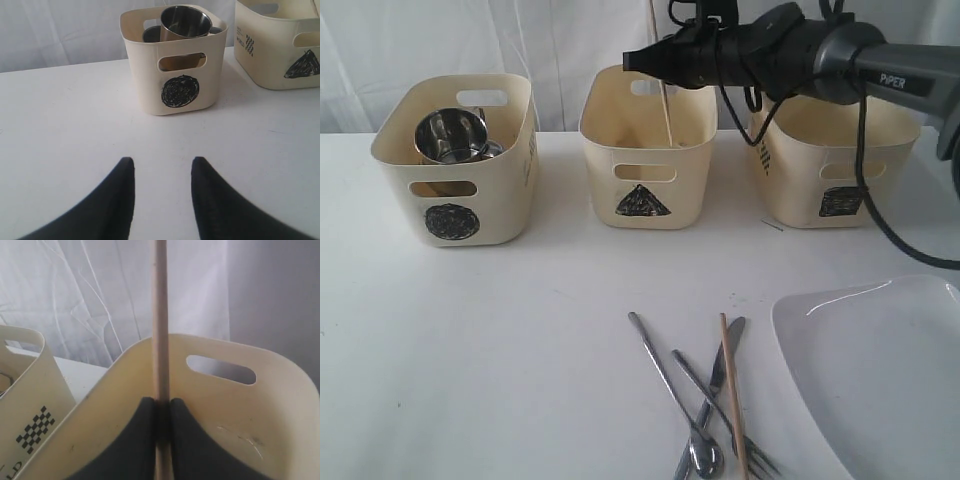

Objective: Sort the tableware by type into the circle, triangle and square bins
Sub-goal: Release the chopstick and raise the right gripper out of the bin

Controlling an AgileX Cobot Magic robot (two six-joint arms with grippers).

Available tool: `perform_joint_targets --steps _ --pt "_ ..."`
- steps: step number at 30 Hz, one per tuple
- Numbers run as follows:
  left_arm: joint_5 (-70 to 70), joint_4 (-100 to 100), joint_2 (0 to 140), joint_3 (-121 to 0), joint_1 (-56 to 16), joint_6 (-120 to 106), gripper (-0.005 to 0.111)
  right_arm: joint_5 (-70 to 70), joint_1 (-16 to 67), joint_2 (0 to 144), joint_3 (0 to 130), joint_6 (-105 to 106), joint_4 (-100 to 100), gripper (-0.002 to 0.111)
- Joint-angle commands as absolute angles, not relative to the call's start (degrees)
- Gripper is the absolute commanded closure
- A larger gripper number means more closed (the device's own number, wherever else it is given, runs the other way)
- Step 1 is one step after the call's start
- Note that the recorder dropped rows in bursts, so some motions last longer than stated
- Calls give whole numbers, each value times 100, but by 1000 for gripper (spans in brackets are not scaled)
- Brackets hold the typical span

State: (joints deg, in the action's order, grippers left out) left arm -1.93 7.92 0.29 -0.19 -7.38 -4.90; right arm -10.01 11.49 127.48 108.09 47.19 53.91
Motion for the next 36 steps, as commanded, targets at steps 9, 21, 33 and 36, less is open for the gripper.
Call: perform_joint_targets --steps 9,21,33,36 --pt "-158 807 0 0 -732 -492 64 -940 1142 13268 11537 4923 5441 108" --pt "-158 807 0 0 -732 -492 64 -1400 1155 13267 11531 4923 5441 75" --pt "-158 807 0 0 -732 -492 64 -2671 864 12679 11302 4255 4783 75" --pt "-158 807 0 0 -732 -492 64 -3281 735 12351 10808 3508 3693 75"
